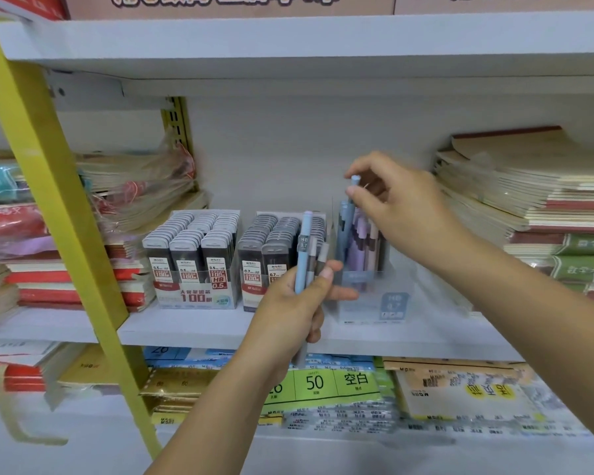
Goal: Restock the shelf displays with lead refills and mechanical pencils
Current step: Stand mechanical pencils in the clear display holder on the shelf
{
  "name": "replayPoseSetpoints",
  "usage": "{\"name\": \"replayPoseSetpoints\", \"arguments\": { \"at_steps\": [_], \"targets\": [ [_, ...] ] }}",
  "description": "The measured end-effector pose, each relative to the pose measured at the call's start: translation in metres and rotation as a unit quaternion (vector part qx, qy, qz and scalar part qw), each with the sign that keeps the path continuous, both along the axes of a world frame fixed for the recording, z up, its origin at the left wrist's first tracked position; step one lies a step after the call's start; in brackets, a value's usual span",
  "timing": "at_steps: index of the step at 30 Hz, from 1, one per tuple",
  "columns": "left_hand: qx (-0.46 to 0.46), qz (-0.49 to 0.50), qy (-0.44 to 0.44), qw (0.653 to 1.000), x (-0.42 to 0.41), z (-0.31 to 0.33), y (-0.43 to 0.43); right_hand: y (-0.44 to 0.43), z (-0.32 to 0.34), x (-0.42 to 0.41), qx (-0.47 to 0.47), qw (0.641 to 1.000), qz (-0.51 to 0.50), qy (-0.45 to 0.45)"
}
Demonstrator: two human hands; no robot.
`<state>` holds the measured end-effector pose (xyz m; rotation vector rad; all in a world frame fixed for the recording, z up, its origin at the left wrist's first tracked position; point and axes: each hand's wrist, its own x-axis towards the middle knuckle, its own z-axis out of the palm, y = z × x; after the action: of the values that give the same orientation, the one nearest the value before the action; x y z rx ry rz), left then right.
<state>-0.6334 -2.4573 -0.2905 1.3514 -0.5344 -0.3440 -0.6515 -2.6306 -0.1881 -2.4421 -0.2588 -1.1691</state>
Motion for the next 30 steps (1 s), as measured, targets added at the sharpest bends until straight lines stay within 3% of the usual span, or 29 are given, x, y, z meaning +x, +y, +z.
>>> {"name": "replayPoseSetpoints", "arguments": {
  "at_steps": [14,18,23,27,30],
  "targets": [
    [0.009,0.012,0.017,1.000,0.003,-0.006,-0.003,-0.008,-0.016,0.015,-0.026,0.997,-0.020,0.064],
    [-0.005,0.010,0.033,0.999,0.003,-0.005,-0.002,-0.011,-0.012,0.022,-0.087,0.991,-0.081,0.066],
    [-0.054,-0.043,0.046,0.997,0.004,-0.001,0.005,-0.013,-0.011,0.021,-0.092,0.978,-0.126,0.138],
    [-0.037,-0.070,0.007,0.997,0.000,0.002,0.010,-0.001,-0.015,-0.007,-0.059,0.996,-0.055,0.035],
    [-0.032,-0.086,-0.004,0.996,-0.004,0.005,0.009,0.017,-0.027,-0.031,0.076,0.985,0.066,0.138]
  ]
}}
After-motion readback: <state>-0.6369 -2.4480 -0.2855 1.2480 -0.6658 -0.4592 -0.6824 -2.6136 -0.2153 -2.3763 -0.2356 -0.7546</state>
